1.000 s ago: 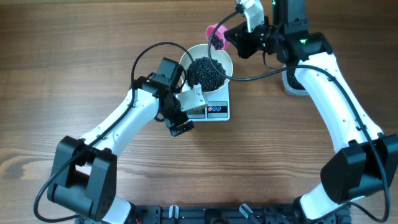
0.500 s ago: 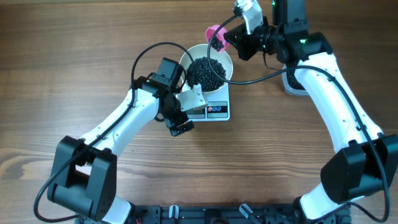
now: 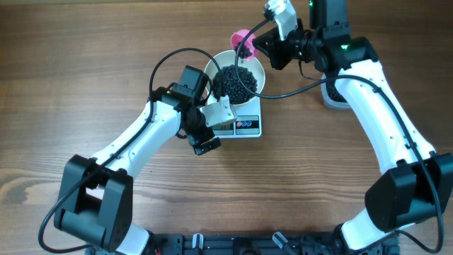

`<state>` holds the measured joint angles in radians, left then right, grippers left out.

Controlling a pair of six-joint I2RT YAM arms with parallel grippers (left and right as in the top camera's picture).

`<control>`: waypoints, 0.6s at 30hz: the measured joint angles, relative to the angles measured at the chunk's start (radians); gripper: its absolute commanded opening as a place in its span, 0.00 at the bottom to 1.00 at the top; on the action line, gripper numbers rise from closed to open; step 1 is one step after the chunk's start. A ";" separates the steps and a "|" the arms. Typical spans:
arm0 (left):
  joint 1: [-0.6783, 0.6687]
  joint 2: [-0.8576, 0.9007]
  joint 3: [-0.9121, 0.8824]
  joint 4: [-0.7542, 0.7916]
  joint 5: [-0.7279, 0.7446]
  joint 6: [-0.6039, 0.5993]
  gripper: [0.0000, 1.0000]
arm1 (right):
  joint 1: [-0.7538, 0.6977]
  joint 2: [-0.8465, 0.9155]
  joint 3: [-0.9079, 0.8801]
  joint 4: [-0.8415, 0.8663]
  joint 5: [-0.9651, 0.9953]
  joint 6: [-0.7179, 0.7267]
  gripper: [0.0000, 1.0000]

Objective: Scoop item into bowl and weigh 150g on scale
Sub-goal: 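Tip a few beans from the scoop into the bowl with the right gripper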

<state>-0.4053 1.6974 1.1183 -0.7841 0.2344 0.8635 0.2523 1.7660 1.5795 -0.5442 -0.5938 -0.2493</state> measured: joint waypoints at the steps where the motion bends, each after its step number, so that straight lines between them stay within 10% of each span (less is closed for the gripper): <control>1: 0.000 0.000 0.000 0.000 0.000 0.000 1.00 | 0.000 0.000 0.000 -0.008 -0.001 -0.006 0.04; 18: 0.000 0.000 0.000 0.000 0.000 0.000 1.00 | 0.000 0.000 0.000 -0.021 -0.001 -0.018 0.04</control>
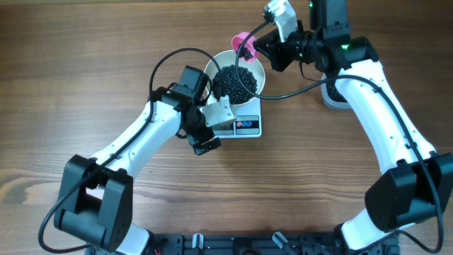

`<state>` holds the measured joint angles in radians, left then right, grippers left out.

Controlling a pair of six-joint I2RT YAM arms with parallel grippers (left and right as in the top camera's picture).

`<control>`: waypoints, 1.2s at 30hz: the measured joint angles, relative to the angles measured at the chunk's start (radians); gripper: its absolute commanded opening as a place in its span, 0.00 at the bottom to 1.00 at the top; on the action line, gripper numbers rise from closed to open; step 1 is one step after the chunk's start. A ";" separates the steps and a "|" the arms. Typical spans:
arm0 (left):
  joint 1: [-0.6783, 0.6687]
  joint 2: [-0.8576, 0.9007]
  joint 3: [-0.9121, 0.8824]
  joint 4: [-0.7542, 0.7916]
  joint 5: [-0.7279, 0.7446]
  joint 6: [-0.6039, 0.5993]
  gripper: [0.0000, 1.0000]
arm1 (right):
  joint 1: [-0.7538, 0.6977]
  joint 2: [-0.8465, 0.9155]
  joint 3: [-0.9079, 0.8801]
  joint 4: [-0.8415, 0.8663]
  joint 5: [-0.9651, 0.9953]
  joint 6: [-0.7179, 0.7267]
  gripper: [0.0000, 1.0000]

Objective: Scoop item into bowl and weigh 150g on scale
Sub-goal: 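Tip a few beans from the scoop into the bowl with the right gripper, then move the scoop with the right gripper back to the bean tub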

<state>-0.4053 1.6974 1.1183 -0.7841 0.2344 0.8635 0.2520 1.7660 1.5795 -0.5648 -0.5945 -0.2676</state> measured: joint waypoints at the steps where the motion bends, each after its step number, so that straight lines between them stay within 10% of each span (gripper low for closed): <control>1: 0.000 0.000 0.000 0.000 0.000 0.000 1.00 | 0.000 0.000 0.000 0.000 0.000 0.000 0.04; 14: 0.000 0.000 0.000 0.000 0.000 0.000 1.00 | -0.203 0.000 0.000 -0.009 -0.205 0.383 0.04; 23: 0.000 0.000 0.000 0.000 0.000 0.000 1.00 | -0.516 0.000 0.001 -0.305 -0.290 0.499 0.04; 36: 0.000 0.000 0.000 0.000 0.000 0.000 1.00 | -0.616 -0.001 0.003 -0.441 0.230 0.525 0.04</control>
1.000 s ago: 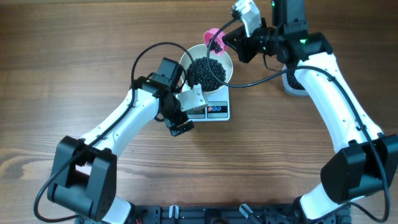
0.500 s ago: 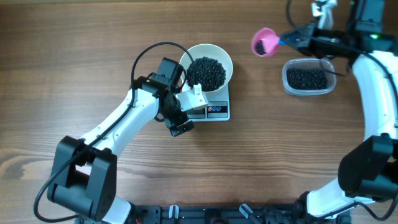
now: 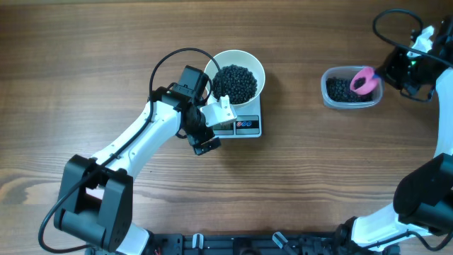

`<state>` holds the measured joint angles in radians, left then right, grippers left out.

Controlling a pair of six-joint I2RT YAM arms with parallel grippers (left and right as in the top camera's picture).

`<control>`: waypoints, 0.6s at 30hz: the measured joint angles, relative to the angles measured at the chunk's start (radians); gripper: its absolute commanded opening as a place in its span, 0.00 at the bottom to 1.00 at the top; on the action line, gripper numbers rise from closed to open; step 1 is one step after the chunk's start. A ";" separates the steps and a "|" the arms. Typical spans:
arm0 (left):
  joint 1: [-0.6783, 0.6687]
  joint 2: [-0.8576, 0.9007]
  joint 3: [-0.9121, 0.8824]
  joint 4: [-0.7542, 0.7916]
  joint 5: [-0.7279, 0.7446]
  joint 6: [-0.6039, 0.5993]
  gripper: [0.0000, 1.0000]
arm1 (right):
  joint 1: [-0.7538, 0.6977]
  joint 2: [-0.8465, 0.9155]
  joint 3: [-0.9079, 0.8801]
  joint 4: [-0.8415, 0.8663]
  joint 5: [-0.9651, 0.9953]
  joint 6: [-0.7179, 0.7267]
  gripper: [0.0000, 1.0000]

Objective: Scoop item into bowl and weigh 150g on scale
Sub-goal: 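Move the scoop with the right gripper back to the bean tub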

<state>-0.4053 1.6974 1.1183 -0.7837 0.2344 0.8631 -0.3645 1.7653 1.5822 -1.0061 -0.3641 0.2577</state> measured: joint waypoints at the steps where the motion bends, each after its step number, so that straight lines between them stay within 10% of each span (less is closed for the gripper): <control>1: 0.000 0.000 0.000 0.000 0.000 0.000 1.00 | 0.001 0.000 0.000 0.005 0.008 0.013 0.04; 18: 0.000 0.000 0.000 0.000 0.000 0.000 1.00 | 0.042 0.031 -0.052 0.103 0.013 0.098 0.05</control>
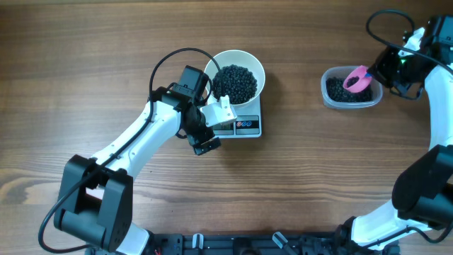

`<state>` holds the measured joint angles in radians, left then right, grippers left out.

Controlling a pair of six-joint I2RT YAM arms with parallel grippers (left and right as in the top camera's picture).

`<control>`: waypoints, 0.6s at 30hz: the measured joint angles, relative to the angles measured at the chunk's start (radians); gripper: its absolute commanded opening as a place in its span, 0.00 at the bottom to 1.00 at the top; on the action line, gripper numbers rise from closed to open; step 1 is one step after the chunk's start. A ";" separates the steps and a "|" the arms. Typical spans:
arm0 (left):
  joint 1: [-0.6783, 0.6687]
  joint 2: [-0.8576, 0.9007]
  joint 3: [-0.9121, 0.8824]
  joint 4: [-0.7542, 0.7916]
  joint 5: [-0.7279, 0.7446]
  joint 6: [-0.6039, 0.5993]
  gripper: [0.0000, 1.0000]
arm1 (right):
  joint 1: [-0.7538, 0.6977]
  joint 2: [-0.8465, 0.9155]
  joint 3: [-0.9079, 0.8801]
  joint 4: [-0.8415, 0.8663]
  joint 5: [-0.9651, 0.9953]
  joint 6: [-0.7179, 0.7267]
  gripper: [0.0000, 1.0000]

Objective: Scoop item into bowl and weigh 150g on scale
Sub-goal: 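Move the scoop with the right gripper back to the bean tub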

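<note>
A white bowl [256, 65] heaped with black beans [236, 82] stands on a small scale [249, 126] at the table's middle. My left gripper [207, 79] sits against the bowl's left rim; its fingers are hidden, so its state does not show. At the far right, my right gripper [375, 71] is shut on the handle of a pink scoop [356, 78]. The scoop's cup lies over a grey container [327, 95] of black beans [341, 91].
A black cable loops from the left arm [134, 145] behind the bowl. The right arm [439, 106] runs down the right edge of the view. Bare wooden tabletop [297, 184] lies between scale and container.
The right gripper and pink scoop have shifted a little to the left over the grey container. The left arm, bowl and scale have not moved.
The right gripper first held the pink scoop at the bowl's far rim, above the bean heap, and stayed there at the second moment. Later it was at the far right with the scoop over the grey container, where it remains. The left arm stayed by the bowl.
</note>
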<state>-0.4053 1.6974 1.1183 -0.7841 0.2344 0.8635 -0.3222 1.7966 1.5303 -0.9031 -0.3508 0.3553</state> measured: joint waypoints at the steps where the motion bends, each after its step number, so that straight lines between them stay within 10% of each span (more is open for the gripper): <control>1: 0.000 0.000 0.000 0.000 0.000 0.000 1.00 | 0.008 0.001 -0.010 0.008 0.000 0.008 0.05; 4: 0.000 0.000 0.000 0.000 0.000 0.000 1.00 | 0.048 0.002 -0.040 0.037 0.000 0.042 0.06; 18: 0.000 0.000 0.000 0.000 0.000 0.000 1.00 | 0.064 0.002 -0.044 0.064 0.024 0.067 0.78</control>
<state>-0.4053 1.6974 1.1183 -0.7841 0.2344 0.8635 -0.2584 1.7988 1.4860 -0.8394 -0.3271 0.4221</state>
